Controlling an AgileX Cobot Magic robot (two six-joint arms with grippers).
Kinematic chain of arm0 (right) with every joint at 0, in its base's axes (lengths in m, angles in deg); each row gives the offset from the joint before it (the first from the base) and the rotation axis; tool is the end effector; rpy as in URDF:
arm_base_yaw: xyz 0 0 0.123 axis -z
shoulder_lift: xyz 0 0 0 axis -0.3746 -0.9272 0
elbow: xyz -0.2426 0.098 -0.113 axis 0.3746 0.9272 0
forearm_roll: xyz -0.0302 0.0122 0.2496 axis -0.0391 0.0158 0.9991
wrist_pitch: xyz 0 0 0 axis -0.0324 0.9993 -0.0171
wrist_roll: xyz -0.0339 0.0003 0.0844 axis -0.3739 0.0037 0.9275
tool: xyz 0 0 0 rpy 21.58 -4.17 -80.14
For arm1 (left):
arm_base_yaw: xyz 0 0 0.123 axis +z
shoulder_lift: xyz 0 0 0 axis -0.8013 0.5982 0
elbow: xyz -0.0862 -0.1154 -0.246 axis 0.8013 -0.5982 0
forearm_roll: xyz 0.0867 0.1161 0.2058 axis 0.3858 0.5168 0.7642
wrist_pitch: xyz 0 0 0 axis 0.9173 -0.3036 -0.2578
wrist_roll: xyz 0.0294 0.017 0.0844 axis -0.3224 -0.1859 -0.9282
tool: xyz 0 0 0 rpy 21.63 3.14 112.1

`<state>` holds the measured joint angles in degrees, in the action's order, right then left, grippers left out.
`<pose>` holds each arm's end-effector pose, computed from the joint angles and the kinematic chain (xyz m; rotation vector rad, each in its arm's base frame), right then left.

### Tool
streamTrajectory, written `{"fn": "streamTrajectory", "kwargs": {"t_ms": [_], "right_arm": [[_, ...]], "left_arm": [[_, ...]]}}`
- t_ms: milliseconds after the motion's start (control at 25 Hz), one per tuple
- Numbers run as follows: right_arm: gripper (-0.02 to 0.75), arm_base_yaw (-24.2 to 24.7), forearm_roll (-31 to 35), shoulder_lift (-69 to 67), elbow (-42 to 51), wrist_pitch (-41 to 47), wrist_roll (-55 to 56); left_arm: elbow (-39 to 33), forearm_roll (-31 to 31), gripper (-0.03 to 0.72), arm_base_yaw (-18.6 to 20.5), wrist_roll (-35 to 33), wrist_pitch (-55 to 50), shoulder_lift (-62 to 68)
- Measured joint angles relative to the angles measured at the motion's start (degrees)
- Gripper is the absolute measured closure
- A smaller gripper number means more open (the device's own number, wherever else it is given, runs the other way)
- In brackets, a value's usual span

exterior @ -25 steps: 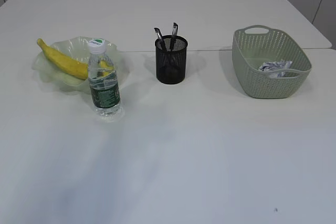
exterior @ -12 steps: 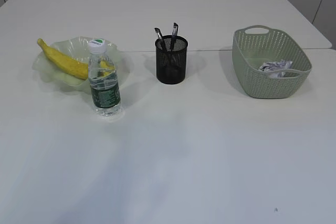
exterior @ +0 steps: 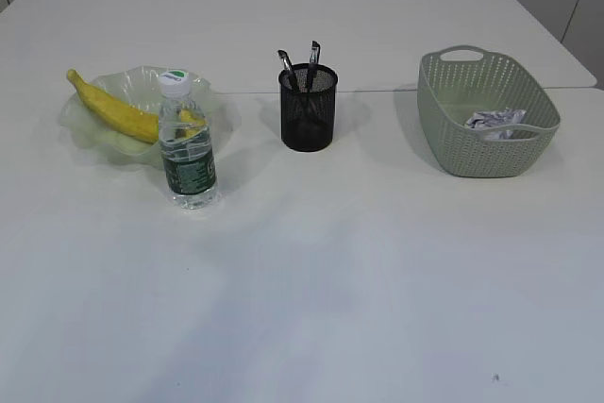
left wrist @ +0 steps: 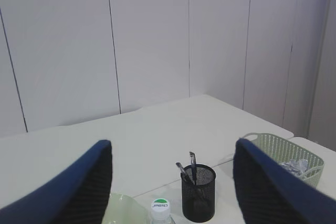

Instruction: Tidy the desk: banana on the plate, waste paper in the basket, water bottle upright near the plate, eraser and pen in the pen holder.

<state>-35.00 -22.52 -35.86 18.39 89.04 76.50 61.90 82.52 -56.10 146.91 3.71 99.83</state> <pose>-0.0169 -0.0019 0.3098 -0.3334 2.0898 0.1126 0.1038 -0.0424 0.3866 0.3586 1.4684 -0.3770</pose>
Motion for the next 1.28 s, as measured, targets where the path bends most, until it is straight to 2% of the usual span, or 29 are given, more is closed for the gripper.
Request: {"fn": "streamTrajectory", "kwargs": {"t_ms": [360, 760, 1280], "right_arm": [[0.412, 0.0, 0.0, 0.0, 4.7, -0.6, 0.0], [0.412, 0.0, 0.0, 0.0, 5.4, -3.2, -0.1], [0.416, 0.0, 0.2, 0.0, 8.7, -3.7, -0.1]], "left_arm": [[-5.2, 0.0, 0.182, 0.0, 0.0, 0.2, -0.9], [-10.1, 0.0, 0.182, 0.0, 0.0, 0.2, -1.6], [-10.5, 0.0, 0.182, 0.0, 0.0, 1.0, -2.1]]}}
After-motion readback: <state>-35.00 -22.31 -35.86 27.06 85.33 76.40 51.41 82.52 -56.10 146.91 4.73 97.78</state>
